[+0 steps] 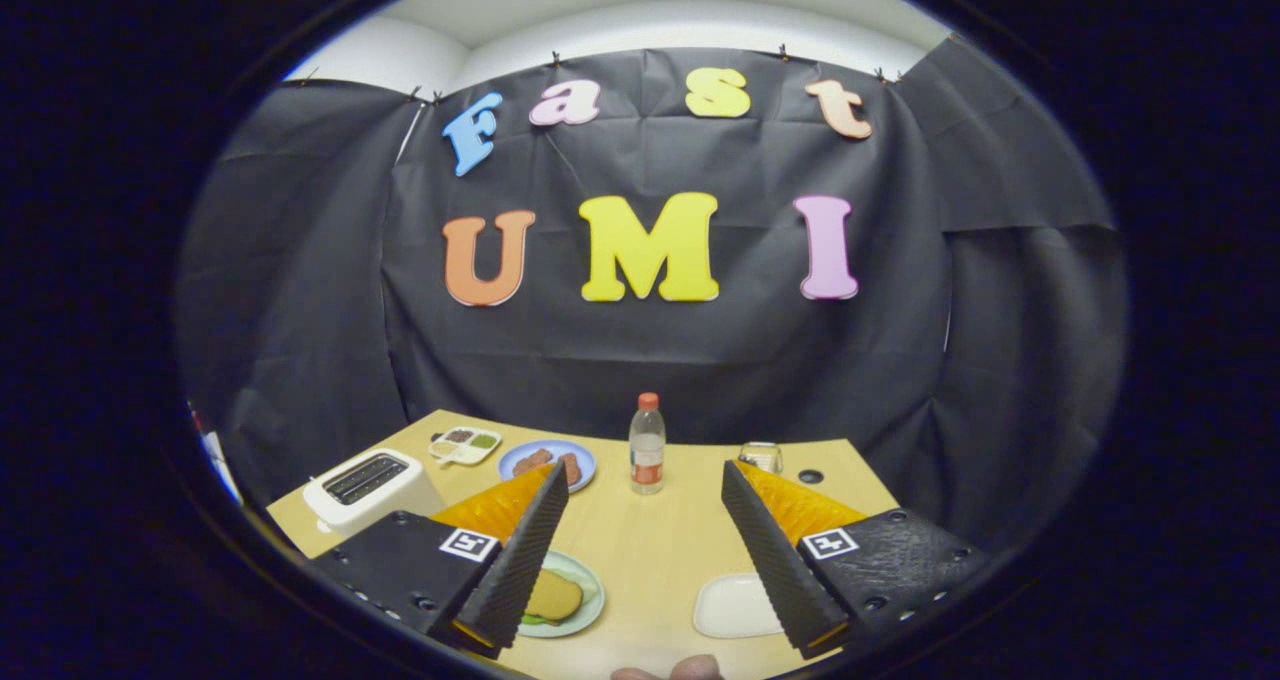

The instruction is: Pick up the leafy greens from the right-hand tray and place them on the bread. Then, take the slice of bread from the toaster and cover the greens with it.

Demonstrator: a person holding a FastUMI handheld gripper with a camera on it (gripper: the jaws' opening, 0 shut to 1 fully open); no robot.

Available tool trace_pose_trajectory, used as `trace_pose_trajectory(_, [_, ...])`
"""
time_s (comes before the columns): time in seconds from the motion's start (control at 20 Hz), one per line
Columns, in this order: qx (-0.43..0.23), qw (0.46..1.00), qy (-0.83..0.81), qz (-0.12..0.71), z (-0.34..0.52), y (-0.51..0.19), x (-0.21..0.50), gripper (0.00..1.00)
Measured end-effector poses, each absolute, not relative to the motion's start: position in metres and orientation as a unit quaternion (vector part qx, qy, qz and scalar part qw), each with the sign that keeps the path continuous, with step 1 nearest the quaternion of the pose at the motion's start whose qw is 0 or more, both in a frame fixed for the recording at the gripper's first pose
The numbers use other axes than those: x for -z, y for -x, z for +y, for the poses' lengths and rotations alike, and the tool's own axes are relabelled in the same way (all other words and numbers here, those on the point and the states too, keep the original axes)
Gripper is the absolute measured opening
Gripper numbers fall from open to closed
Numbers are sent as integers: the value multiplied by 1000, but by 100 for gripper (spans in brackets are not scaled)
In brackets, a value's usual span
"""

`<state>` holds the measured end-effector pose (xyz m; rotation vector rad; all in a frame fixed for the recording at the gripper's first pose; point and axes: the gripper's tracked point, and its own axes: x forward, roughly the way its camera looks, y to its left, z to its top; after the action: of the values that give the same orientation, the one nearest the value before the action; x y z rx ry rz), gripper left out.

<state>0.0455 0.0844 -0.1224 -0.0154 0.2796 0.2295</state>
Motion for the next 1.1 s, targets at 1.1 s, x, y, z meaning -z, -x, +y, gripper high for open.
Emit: trace_pose_trajectory(1.1, [-36, 996, -26, 74, 7, 8, 32, 95])
